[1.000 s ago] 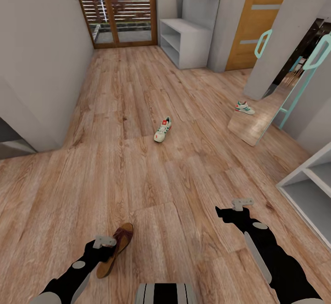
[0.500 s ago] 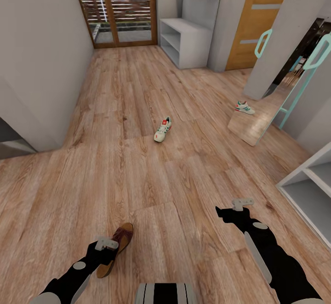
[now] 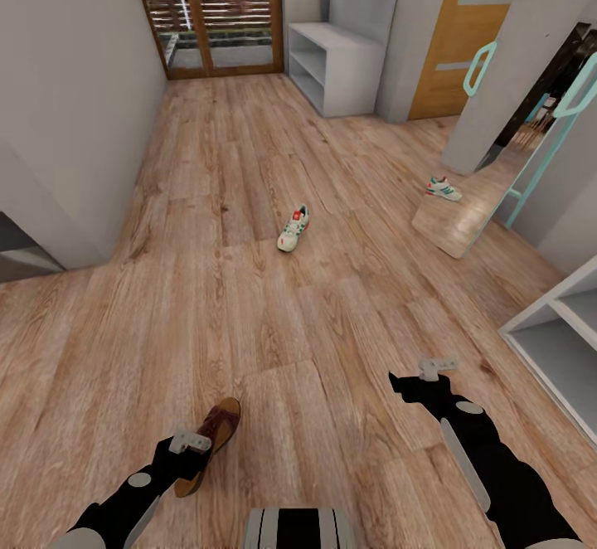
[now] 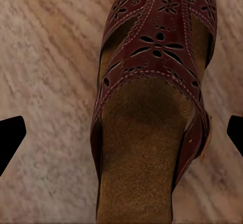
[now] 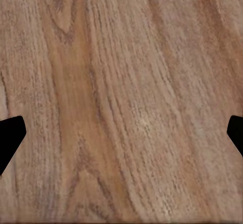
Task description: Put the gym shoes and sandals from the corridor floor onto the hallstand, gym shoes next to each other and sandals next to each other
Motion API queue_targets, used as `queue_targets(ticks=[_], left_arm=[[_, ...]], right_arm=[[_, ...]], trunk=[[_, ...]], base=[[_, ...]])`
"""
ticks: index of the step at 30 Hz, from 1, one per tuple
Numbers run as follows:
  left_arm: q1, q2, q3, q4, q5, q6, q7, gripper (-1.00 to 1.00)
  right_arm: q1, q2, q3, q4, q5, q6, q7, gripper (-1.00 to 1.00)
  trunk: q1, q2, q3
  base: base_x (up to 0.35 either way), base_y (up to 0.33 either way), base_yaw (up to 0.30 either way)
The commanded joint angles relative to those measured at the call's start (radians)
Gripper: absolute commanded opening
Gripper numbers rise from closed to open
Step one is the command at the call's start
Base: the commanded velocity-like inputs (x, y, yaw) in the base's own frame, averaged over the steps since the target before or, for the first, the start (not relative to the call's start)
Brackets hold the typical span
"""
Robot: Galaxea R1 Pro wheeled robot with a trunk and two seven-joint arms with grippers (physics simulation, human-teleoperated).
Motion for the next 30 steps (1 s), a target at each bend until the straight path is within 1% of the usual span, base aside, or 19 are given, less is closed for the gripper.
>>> queue_targets(ticks=[1, 4, 9, 19, 25, 30], left_arm=[[0.0, 0.002, -0.004, 0.001, -0.009, -0.004, 0.001, 1.0], [0.0, 0.008, -0.004, 0.001, -0.009, -0.004, 0.001, 1.0], [0.0, 0.014, -0.004, 0.001, -0.009, -0.005, 0.001, 1.0], [0.001, 0.017, -0.004, 0.002, -0.009, -0.005, 0.001, 1.0], [0.001, 0.017, -0.005, 0.002, -0.009, -0.005, 0.001, 1.0], [0.001, 0.017, -0.004, 0.002, -0.009, -0.003, 0.001, 1.0]], right_arm=[[0.0, -0.001, 0.001, -0.001, -0.007, 0.004, -0.001, 1.0], [0.0, -0.001, 0.002, -0.001, -0.007, 0.004, -0.002, 1.0], [0.0, -0.001, 0.002, -0.001, -0.007, 0.004, -0.001, 1.0], [0.0, -0.001, 0.003, -0.001, -0.007, 0.004, -0.002, 1.0], [0.0, -0.001, 0.003, -0.001, -0.007, 0.004, -0.001, 1.0], [0.0, -0.001, 0.003, -0.002, -0.007, 0.004, -0.002, 1.0]], trunk=[[0.0, -0.001, -0.005], [0.002, -0.001, -0.018], [0.002, -0.001, -0.02], [0.002, -0.001, -0.028], [0.004, -0.003, -0.053], [0.004, -0.003, -0.06]], base=[[0.0, 0.0, 0.0], [0.0, 0.0, 0.0], [0.0, 0.0, 0.0], [0.0, 0.0, 0.0], [0.0, 0.0, 0.0], [0.0, 0.0, 0.0]])
